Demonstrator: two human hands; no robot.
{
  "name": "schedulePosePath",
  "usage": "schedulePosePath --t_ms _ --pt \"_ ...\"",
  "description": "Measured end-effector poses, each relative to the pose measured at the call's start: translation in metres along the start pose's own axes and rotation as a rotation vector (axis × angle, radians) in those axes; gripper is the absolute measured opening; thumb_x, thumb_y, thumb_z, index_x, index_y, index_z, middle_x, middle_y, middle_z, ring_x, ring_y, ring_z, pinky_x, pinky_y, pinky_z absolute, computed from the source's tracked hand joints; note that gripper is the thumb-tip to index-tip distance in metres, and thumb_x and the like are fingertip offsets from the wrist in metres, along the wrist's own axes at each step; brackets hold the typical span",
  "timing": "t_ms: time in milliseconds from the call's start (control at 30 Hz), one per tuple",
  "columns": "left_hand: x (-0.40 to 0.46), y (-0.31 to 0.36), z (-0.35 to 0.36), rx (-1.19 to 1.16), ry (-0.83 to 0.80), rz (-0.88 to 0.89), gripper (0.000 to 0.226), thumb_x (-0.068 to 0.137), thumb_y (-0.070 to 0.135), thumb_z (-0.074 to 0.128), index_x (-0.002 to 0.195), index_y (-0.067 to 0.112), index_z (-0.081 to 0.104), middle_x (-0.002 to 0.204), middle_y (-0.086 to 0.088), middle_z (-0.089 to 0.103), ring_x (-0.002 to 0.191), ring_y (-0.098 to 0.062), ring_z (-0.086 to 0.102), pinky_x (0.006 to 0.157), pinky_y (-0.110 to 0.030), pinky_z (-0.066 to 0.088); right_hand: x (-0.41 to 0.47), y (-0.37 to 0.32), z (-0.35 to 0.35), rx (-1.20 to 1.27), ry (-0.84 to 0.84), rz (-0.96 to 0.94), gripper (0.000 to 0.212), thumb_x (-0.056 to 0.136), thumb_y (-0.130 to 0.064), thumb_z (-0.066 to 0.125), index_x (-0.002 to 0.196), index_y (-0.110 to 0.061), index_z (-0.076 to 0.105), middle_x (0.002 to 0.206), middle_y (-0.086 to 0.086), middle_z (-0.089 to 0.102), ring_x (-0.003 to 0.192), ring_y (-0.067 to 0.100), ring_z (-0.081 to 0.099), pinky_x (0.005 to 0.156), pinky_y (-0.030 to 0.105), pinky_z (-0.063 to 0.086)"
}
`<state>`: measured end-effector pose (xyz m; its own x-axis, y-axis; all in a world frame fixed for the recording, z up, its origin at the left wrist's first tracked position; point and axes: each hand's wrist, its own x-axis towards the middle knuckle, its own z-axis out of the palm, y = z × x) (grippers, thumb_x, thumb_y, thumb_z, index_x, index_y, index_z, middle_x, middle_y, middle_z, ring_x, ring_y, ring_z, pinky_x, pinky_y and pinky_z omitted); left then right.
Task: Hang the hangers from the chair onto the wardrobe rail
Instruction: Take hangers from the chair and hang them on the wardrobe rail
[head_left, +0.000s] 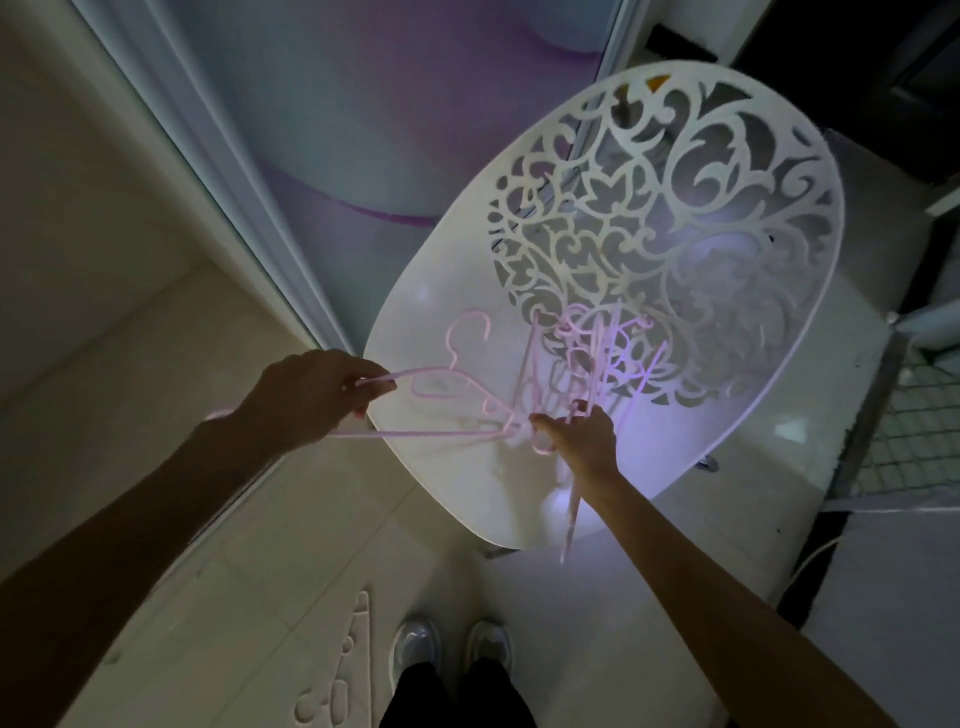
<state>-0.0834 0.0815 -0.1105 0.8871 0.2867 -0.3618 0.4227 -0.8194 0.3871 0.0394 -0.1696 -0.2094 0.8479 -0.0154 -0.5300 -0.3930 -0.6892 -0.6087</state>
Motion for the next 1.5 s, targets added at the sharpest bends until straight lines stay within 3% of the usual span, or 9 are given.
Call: schedulePosePath --t_ms 133,267,400,500,700,933,1133,1333,1500 --pt "0.0 0.005 -0.017 -0.113 -0.004 -0.075 0.025 0.094 0.044 0.047 0.088 0.035 0.07 0.056 0.016 0.063 0.038 0.013 0.051 0.052 -0.018 0.041 -0.002 -0.006 -0.027 -0.123 -0.084 0.056 0.072 0.07 -0.041 0.075 0.124 -0.001 0.047 0.117 0.018 0.062 0.107 0.033 0.061 0.091 0.039 0.048" --pt "-0.021 0.002 -0.027 -0.418 0.077 -0.296 0.025 0.094 0.031 0.052 0.074 0.029 0.067 0.043 0.021 0.06 0.03 0.006 0.049 0.049 -0.017 0.041 -0.025 -0.018 -0.058 -0.247 -0.031 0.018 0.041 0.092 -0.025 0.049 0.123 0.002 0.049 0.127 0.02 0.054 0.119 0.034 0.051 0.097 0.035 0.04" --pt "-0.059 0.01 -0.055 -0.698 0.118 -0.45 0.02 0.096 0.02 0.051 0.096 0.007 0.067 0.052 0.004 0.057 0.025 0.004 0.045 0.031 -0.007 0.033 -0.06 -0.05 -0.084 -0.275 -0.202 -0.033 0.032 0.096 -0.02 0.037 0.113 -0.001 0.056 0.099 0.017 0.066 0.076 0.026 0.058 0.056 0.023 0.047" --pt "-0.084 0.017 -0.075 -0.791 0.036 -0.501 0.022 0.098 0.02 0.046 0.093 0.007 0.062 0.067 -0.002 0.051 0.024 0.002 0.043 0.028 -0.006 0.028 -0.082 -0.083 -0.1 -0.309 -0.427 0.02 0.022 0.095 -0.012 0.039 0.102 -0.002 0.057 0.067 0.007 0.06 0.034 0.008 0.042 0.029 0.014 0.028" --pt "-0.163 0.007 -0.159 -1.02 0.111 -0.601 0.027 0.099 0.02 0.037 0.084 0.018 0.059 0.078 0.003 0.058 0.062 -0.01 0.053 0.056 -0.019 0.037 -0.164 -0.212 -0.106 -0.429 -0.716 -0.237 0.025 0.092 -0.011 0.05 0.108 0.004 0.061 0.06 0.006 0.043 0.025 0.004 0.027 0.033 0.014 0.021" --pt "-0.251 -0.01 -0.242 -1.591 0.235 -0.404 0.027 0.097 0.005 0.028 0.08 0.008 0.049 0.06 -0.003 0.045 0.043 -0.012 0.045 0.036 -0.015 0.035 -0.263 -0.323 -0.089 -0.398 -0.85 -0.568 0.016 0.094 -0.014 0.049 0.079 -0.01 0.053 0.054 0.002 0.044 0.027 0.003 0.03 0.032 0.014 0.026" --pt "-0.326 -0.039 -0.302 -1.609 0.576 -0.435 0.027 0.097 0.011 0.037 0.075 0.006 0.054 0.043 0.001 0.058 0.026 -0.008 0.047 0.031 -0.007 0.032 -0.347 -0.381 -0.064 -0.492 -0.757 -0.977 0.018 0.1 -0.023 0.036 0.086 -0.017 0.045 0.061 -0.001 0.05 0.029 0.0 0.035 0.033 0.014 0.03" --pt "-0.389 -0.072 -0.354 -1.396 0.829 -0.479 0.031 0.094 0.005 0.043 0.064 0.005 0.05 0.03 0.003 0.048 0.02 -0.004 0.039 0.029 -0.006 0.029 -0.42 -0.427 -0.045 -0.888 -0.551 -1.375 0.015 0.097 -0.019 0.036 0.088 -0.025 0.047 0.085 -0.001 0.056 0.074 0.022 0.053 0.069 0.031 0.043" --pt "-0.419 -0.118 -0.384 -1.292 0.905 -0.57 0.035 0.092 0.012 0.051 0.058 0.011 0.042 0.025 0.006 0.039 0.019 -0.003 0.034 0.033 -0.008 0.026 -0.473 -0.457 -0.031 -0.695 -0.386 -1.467 0.034 0.085 -0.048 0.057 0.067 -0.023 0.042 0.072 -0.003 0.051 0.072 0.016 0.049 0.075 0.032 0.033"
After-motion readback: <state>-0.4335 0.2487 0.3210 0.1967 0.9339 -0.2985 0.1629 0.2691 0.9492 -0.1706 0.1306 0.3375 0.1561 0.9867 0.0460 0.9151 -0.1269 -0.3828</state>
